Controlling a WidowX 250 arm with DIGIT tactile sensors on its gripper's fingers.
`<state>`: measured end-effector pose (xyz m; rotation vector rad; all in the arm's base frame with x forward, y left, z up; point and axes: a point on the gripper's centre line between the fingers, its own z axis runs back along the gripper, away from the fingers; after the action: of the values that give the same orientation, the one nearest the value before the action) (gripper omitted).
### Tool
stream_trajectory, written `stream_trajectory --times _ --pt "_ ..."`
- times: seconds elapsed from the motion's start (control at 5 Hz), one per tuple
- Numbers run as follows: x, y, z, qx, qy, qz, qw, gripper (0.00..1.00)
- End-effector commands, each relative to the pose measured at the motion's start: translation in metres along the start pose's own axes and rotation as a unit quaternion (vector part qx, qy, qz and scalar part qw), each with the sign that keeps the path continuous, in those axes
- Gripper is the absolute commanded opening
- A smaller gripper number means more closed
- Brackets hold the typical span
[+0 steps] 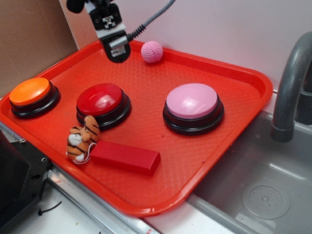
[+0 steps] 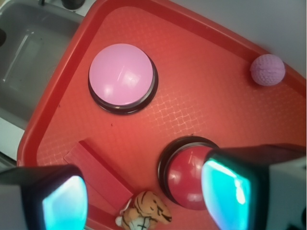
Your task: Push the pink button.
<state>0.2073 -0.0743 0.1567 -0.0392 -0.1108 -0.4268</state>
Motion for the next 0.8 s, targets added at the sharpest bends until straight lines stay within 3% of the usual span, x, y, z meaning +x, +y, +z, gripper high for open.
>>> stream_trajectory --times 0.0,0.2,0.4,0.6 --pt "0.062 -0.019 -0.022 0.001 -0.061 -0.034 0.998 1.0" --pt "0.083 -0.019 -0.053 -0.024 -0.035 -0.01 0.999 1.0" --pt "0.09 -0.024 -0.069 -0.007 -0.016 0.011 1.0 1.0" --pt "0.094 -0.024 -0.079 0.004 -0.015 0.026 1.0 1.0"
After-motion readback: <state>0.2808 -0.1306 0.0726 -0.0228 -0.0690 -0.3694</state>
